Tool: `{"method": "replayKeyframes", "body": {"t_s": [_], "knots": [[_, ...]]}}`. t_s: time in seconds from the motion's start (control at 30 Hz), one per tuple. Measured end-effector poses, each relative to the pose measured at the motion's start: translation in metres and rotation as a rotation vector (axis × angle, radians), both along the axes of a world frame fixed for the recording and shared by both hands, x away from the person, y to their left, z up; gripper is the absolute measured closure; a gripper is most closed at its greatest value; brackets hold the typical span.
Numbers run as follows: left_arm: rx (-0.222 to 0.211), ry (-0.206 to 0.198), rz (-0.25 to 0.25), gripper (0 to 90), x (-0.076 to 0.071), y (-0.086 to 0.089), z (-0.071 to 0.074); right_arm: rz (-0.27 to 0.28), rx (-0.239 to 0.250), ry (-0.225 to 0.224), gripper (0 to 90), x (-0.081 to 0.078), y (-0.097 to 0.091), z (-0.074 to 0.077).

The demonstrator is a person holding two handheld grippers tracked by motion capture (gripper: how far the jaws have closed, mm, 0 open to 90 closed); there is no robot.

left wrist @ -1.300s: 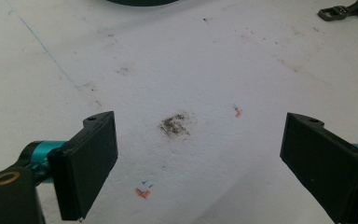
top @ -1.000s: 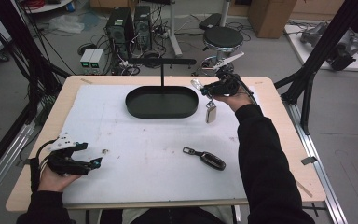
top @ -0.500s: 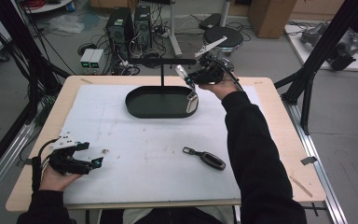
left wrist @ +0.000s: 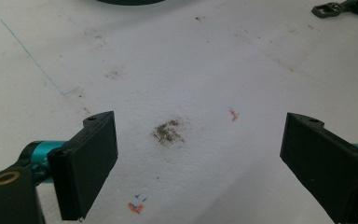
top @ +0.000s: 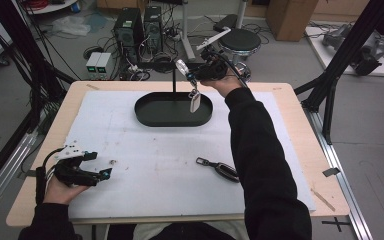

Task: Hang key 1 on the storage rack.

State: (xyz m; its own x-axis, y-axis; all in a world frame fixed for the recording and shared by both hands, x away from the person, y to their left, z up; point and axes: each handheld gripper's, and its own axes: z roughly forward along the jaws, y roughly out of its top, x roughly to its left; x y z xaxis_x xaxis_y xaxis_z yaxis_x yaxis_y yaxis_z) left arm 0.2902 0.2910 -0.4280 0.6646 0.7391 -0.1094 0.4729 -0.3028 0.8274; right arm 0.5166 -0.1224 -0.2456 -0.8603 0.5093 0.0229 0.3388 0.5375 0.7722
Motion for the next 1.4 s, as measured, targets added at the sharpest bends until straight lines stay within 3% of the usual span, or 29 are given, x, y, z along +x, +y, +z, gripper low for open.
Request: {"method": "replayKeyframes", "body": {"t_s": [0.23,0.47,0.53,1.0,1.23,1.4], "knots": [[0.001,0.0,-0.001,11.5,0.001,0.001,0.0,0.002,0.016,-0.026,75.9,0.009,0.009,0.008],[-0.006,-0.002,0.002,11.5,0.0,0.002,0.0,-0.008,0.075,-0.043,75.9,0.02,0.017,0.018],[-0.009,-0.005,0.003,11.5,0.0,0.003,0.0,-0.014,0.052,-0.054,76.0,0.023,0.02,0.019],[-0.008,-0.006,0.004,11.5,0.0,0.004,0.0,-0.026,0.02,-0.07,75.9,0.036,0.04,0.032],[-0.008,-0.017,0.007,11.5,-0.001,0.004,0.001,-0.052,0.008,-0.077,75.9,0.043,0.038,0.035],[-0.006,-0.013,0.006,11.5,0.0,0.004,0.0,-0.078,0.016,-0.05,75.8,0.05,0.031,0.03]]}}
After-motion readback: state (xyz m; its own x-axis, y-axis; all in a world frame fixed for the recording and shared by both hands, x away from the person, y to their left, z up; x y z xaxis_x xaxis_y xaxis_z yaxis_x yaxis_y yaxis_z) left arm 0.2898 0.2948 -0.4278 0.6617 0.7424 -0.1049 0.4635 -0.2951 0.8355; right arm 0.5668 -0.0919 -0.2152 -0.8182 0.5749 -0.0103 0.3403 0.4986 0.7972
